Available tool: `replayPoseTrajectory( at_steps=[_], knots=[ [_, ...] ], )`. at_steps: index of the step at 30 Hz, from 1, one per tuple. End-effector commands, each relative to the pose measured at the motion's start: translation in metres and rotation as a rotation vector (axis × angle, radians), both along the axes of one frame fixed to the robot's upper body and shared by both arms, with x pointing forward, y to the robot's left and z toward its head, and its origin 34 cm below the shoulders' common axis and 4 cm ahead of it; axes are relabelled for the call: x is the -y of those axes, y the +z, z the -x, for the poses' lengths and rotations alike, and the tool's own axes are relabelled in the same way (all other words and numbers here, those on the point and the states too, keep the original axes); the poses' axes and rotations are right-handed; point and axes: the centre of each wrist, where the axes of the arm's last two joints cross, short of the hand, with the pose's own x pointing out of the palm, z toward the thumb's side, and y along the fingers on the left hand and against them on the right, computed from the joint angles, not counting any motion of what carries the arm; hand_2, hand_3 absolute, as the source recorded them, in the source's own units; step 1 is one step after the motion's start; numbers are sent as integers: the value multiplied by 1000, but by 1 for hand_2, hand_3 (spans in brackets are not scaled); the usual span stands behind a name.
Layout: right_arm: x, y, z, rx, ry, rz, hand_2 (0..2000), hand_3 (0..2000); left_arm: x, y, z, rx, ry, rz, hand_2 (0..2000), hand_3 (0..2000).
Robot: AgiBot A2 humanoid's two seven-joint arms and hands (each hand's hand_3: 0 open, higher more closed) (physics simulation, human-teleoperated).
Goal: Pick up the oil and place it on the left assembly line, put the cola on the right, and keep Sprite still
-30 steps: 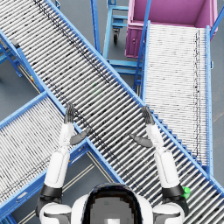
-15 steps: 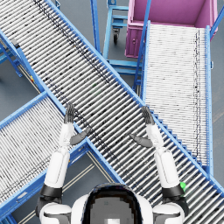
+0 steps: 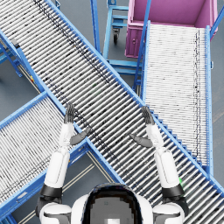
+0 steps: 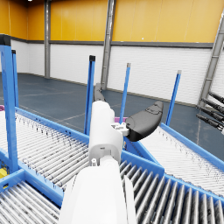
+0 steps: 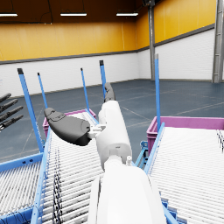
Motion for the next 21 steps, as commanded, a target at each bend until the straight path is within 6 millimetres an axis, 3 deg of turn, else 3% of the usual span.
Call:
replayPoseTrajectory(
  at_steps=[1, 21],
  knots=[
    [0, 0, 0, 0, 0, 0, 0, 0, 0, 0, 0, 0, 0, 0, 0, 0],
    [0, 0, 0, 0, 0, 0, 0, 0, 0, 0, 0, 0, 0, 0, 0, 0]
  ],
)
